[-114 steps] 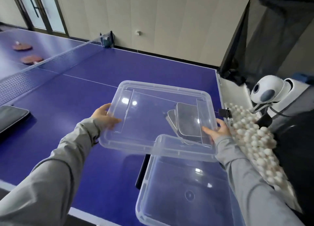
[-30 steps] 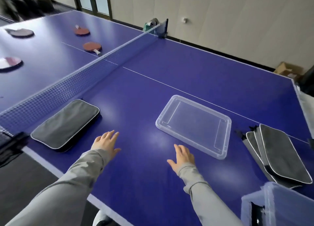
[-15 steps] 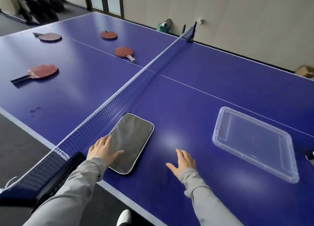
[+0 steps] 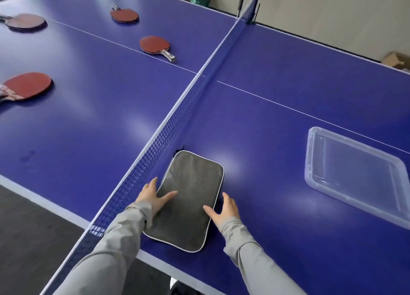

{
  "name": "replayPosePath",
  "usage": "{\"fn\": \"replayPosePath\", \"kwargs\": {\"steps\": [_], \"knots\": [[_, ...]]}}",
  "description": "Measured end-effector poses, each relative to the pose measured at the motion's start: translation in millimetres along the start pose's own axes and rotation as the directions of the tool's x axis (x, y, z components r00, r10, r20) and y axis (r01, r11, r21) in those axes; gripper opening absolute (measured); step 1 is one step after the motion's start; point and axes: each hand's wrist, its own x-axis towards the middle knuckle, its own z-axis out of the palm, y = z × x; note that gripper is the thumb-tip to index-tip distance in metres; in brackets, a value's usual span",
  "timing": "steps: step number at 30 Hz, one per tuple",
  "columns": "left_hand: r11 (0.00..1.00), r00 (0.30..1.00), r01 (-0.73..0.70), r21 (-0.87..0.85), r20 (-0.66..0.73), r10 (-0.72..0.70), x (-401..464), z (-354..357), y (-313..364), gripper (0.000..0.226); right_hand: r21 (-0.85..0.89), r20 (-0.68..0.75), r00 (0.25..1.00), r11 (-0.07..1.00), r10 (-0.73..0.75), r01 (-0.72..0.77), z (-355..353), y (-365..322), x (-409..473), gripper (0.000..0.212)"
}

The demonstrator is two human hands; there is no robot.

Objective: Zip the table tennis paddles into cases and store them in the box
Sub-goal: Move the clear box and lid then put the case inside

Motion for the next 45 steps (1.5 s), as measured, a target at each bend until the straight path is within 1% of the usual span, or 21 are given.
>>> {"fn": "replayPosePath", "kwargs": {"steps": [3,7,11,15,17,19,20,22,25,27,28,31,33,35,36,37,39,40,41,43,45], "knots": [[0.999,0.999,0.031,-0.039,0.03,-0.03,12.6,6.7,5.1,0.095,0.146,-0.007,0.999,0.989,0.034,-0.033,6.0,-3.0,9.9,0.088],[0.991,0.991,0.099,-0.09,0.104,-0.089,26.5,7.5,10.1,0.082,0.308,-0.014,0.998,0.95,0.067,-0.06,12.4,-9.7,19.6,0.087],[0.985,0.988,0.135,-0.109,0.094,-0.125,29.4,8.7,11.4,0.079,0.377,-0.015,0.997,0.924,0.081,-0.069,14.8,-12.1,20.7,0.083],[0.951,0.988,0.14,-0.276,0.102,-0.116,26.7,14.2,15.2,0.074,0.408,-0.035,0.998,0.912,0.058,-0.038,2.0,-10.7,16.3,0.079],[0.906,0.985,0.16,-0.392,0.122,-0.121,23.2,16.5,21.3,0.07,0.413,-0.041,0.999,0.911,0.035,-0.015,-11.8,-8.0,12.7,0.079],[0.822,0.976,0.195,-0.534,0.19,-0.107,17.6,17.4,31.3,0.063,0.424,-0.05,0.999,0.906,0.001,0.02,-31.9,-3.3,8.1,0.077],[0.778,0.966,0.212,-0.591,0.248,-0.075,13.4,17.9,37.5,0.062,0.431,-0.054,0.998,0.902,-0.019,0.04,-43.8,0.2,5.2,0.075],[0.726,0.939,0.229,-0.649,0.344,0.012,3.8,22.7,50.9,0.067,0.443,-0.059,0.997,0.893,-0.056,0.077,-70.0,8.8,-1.6,0.074],[0.671,0.912,0.206,-0.712,0.388,0.132,-11.3,38.4,72.9,0.072,0.47,-0.094,0.993,0.875,-0.077,0.112,-107.0,25.0,-16.9,0.073],[0.645,0.898,0.187,-0.741,0.394,0.193,-23.1,53.4,92.2,0.075,0.487,-0.161,0.985,0.863,-0.062,0.134,-126.7,38.2,-30.9,0.071],[0.626,0.899,0.183,-0.758,0.386,0.205,-28.4,60.9,101.1,0.073,0.502,-0.197,0.979,0.853,-0.047,0.142,-134.2,44.8,-38.0,0.07],[0.537,0.904,0.207,-0.818,0.37,0.215,-51.7,88.8,131.1,0.056,0.561,-0.339,0.937,0.817,0.083,0.131,-151.5,75.0,-69.1,0.072],[0.488,0.908,0.224,-0.844,0.362,0.211,-72.0,110.2,152.1,0.039,0.615,-0.467,0.859,0.775,0.208,0.147,-158.3,102.7,-93.3,0.072],[0.44,0.909,0.255,-0.861,0.369,0.195,-95.2,131.3,170.6,0.027,0.699,-0.528,0.783,0.692,0.33,0.18,-161.5,128.0,-115.5,0.072],[0.414,0.904,0.277,-0.867,0.381,0.193,-107.7,141.6,179.2,0.027,0.763,-0.518,0.765,0.611,0.382,0.211,-162.8,138.7,-124.5,0.071],[0.396,0.897,0.295,-0.87,0.394,0.198,-121.3,152.5,188.1,0.03,0.824,-0.495,0.758,0.505,0.425,0.255,-164.6,148.0,-132.3,0.068],[0.394,0.883,0.308,-0.866,0.415,0.221,-152.0,175.9,203.2,0.04,0.895,-0.44,0.758,0.307,0.482,0.324,-170.9,165.1,-146.1,0.058],[0.391,0.878,0.307,-0.867,0.417,0.235,-168.2,188.5,209.1,0.04,0.902,-0.432,0.758,0.252,0.489,0.351,-175.3,174.2,-153.4,0.056],[0.383,0.876,0.307,-0.871,0.416,0.245,-184.1,201.7,213.4,0.036,0.895,-0.445,0.749,0.23,0.49,0.382,-180.3,185.1,-161.7,0.056],[0.37,0.868,0.303,-0.878,0.415,0.275,-215.2,228.7,220.1,0.032,0.87,-0.49,0.715,0.231,0.499,0.436,-191.8,210.6,-183.5,0.06],[0.372,0.851,0.285,-0.883,0.412,0.326,-245.9,253.5,227.5,0.039,0.862,-0.501,0.698,0.225,0.512,0.454,-206.5,240.0,-209.6,0.065]]}}
